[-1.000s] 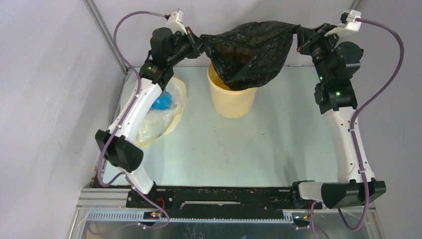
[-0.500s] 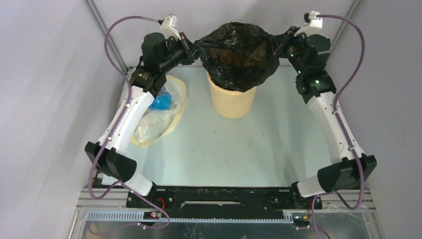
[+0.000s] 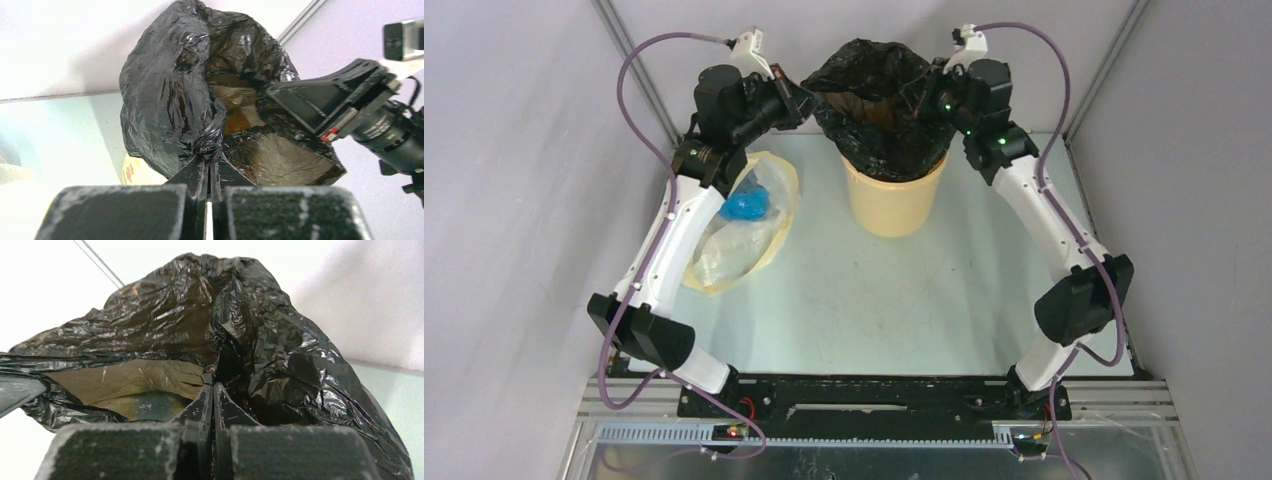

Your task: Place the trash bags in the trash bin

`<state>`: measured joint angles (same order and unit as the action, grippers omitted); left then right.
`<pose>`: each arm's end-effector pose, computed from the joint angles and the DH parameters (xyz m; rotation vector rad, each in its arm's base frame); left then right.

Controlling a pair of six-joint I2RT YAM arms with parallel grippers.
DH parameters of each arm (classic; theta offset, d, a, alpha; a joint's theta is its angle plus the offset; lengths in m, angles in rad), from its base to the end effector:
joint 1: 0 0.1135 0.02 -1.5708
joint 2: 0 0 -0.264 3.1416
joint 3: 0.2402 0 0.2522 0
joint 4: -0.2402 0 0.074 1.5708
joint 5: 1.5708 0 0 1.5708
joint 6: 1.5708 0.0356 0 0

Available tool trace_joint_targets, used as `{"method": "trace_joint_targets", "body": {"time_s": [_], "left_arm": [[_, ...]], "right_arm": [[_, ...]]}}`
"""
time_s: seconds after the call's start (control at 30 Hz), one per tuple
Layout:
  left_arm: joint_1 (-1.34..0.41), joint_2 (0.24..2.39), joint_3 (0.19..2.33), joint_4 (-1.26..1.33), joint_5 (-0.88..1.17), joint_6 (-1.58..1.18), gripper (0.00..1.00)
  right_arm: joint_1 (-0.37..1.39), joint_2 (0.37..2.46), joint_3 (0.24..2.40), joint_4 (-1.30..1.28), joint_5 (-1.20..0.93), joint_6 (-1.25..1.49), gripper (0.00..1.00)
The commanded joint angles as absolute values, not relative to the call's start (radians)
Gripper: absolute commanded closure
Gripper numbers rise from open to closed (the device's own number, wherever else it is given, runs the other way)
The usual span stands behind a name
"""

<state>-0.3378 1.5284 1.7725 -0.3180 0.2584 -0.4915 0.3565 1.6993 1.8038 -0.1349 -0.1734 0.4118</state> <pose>0.3179 -0.1213 0.4867 0.0740 1.7095 -0.8376 0.3729 0.1454 0.4572 -0.0931 1.6476 0.7303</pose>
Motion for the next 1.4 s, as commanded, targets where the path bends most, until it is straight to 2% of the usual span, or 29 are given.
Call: {"method": "trace_joint_targets", "body": {"time_s": [0.0, 0.13, 0.27, 0.53, 0.9, 1.07, 1.37], "left_arm": [[-0.331, 1.515, 1.764, -0.310, 0.274, -0.472, 1.00], [-0.331, 1.538, 1.766, -0.304, 0.286, -0.467, 1.00], [-0.332, 1.565, 1.777, -0.304, 0.296, -0.466, 1.00], [-0.343, 1.639, 1.807, -0.305, 0.310, -0.467, 1.00], [-0.424, 1.888, 2.057, -0.411, 0.309, -0.430, 1.00], [-0.476, 1.962, 2.122, -0.467, 0.284, -0.411, 1.00], [-0.522, 2.056, 2.167, -0.616, 0.161, -0.354, 1.00]], "right_arm": [[0.362, 1.752, 1.826, -0.109, -0.187, 0.447, 1.00], [0.337, 1.812, 1.802, -0.104, -0.226, 0.481, 1.00], [0.351, 1.871, 1.838, -0.218, -0.175, 0.441, 1.00], [0.409, 1.843, 1.764, -0.393, -0.054, 0.361, 1.00], [0.384, 1.609, 1.683, -0.416, -0.026, 0.327, 1.00], [0.335, 1.567, 1.649, -0.428, -0.043, 0.349, 1.00], [0.328, 1.688, 1.727, -0.518, -0.006, 0.316, 1.00]]}}
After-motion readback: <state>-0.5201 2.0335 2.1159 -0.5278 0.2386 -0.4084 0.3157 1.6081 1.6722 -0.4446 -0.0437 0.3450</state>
